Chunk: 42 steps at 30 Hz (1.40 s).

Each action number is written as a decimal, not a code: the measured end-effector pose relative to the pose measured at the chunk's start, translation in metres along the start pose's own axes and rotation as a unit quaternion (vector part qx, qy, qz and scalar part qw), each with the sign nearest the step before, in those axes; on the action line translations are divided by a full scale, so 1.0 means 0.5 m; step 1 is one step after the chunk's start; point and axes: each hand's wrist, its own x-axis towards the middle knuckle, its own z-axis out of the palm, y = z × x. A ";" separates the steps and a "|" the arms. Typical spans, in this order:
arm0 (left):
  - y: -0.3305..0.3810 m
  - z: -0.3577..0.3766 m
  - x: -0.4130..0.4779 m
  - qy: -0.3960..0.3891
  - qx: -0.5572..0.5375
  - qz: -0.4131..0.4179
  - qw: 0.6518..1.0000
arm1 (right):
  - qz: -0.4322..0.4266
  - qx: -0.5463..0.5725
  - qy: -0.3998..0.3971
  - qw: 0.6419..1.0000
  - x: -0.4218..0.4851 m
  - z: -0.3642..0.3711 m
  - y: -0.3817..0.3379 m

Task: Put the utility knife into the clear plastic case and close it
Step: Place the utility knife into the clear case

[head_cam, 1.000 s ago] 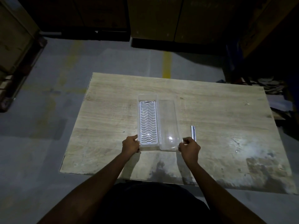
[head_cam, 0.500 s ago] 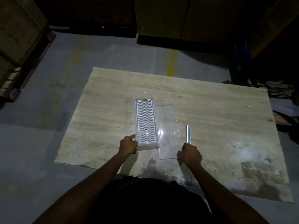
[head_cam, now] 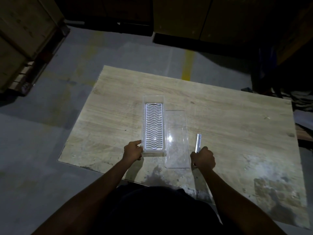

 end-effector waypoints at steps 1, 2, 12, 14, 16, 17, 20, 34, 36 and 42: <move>0.001 -0.001 -0.001 0.003 0.000 0.000 1.000 | 0.004 0.002 -0.003 1.000 -0.001 -0.002 -0.004; 0.001 -0.001 -0.002 0.006 0.001 0.002 1.000 | 0.010 0.002 -0.003 1.000 0.001 -0.001 -0.007; 0.006 -0.010 -0.002 -0.007 0.022 0.017 1.000 | 0.041 -0.028 0.003 0.999 -0.015 -0.003 -0.027; 0.007 -0.013 0.000 -0.013 0.025 0.022 0.999 | 0.046 -0.027 0.007 0.999 -0.026 -0.005 -0.029; 0.005 -0.019 0.006 -0.020 0.030 0.024 0.999 | 0.055 -0.022 0.010 0.998 -0.038 -0.006 -0.036; 0.004 -0.022 0.008 -0.023 0.031 0.023 0.999 | 0.056 -0.022 0.011 0.998 -0.045 -0.006 -0.043; 0.005 -0.035 0.012 -0.039 0.032 0.028 0.998 | 0.043 -0.016 0.011 0.999 -0.064 -0.001 -0.072; 0.018 -0.080 0.055 -0.130 0.122 0.072 0.981 | -0.091 0.010 0.041 0.995 -0.171 0.023 -0.325; 0.027 -0.086 0.064 -0.150 0.142 0.078 0.975 | -0.102 -0.016 0.044 0.994 -0.175 0.038 -0.351; 0.045 -0.100 0.101 -0.182 0.185 0.111 0.959 | -0.122 -0.138 0.042 0.982 -0.161 0.104 -0.375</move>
